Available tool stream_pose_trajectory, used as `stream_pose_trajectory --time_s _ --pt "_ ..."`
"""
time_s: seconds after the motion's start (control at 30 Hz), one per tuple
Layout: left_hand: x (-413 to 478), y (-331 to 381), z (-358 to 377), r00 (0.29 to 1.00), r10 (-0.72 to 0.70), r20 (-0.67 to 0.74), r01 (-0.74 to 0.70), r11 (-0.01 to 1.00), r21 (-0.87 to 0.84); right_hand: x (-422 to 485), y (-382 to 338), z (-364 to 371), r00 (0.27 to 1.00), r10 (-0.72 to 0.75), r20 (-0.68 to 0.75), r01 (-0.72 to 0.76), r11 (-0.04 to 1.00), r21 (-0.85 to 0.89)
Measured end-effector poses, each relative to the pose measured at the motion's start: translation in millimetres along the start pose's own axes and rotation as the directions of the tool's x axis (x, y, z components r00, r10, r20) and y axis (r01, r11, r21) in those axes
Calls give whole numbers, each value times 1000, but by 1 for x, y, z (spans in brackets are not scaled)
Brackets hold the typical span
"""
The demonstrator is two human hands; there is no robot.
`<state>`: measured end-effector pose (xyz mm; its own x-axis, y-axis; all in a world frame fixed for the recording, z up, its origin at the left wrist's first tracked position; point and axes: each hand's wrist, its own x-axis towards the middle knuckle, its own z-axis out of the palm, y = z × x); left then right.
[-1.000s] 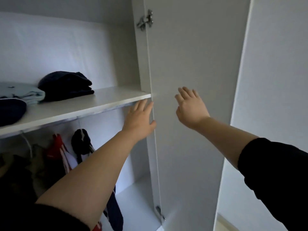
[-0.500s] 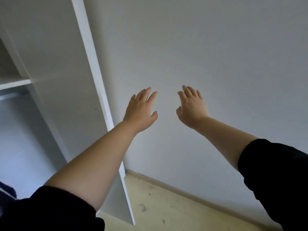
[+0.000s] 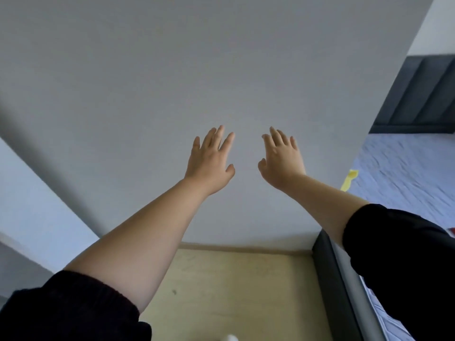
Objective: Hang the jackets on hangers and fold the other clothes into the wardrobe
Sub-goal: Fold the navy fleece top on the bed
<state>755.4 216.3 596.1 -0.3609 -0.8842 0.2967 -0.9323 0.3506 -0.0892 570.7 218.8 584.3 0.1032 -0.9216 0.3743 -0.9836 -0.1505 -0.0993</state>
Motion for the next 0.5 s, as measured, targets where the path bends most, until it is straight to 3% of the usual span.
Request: stream_pose_trajectory --time_s 0.3,0.5 --pt "138 88 99 970 219 108 -224 974 35 49 147 58 982 178 62 -175 983 -60" --pt "227 177 140 937 340 82 -339 941 -25 67 258 78 941 329 82 -322 943 -85"
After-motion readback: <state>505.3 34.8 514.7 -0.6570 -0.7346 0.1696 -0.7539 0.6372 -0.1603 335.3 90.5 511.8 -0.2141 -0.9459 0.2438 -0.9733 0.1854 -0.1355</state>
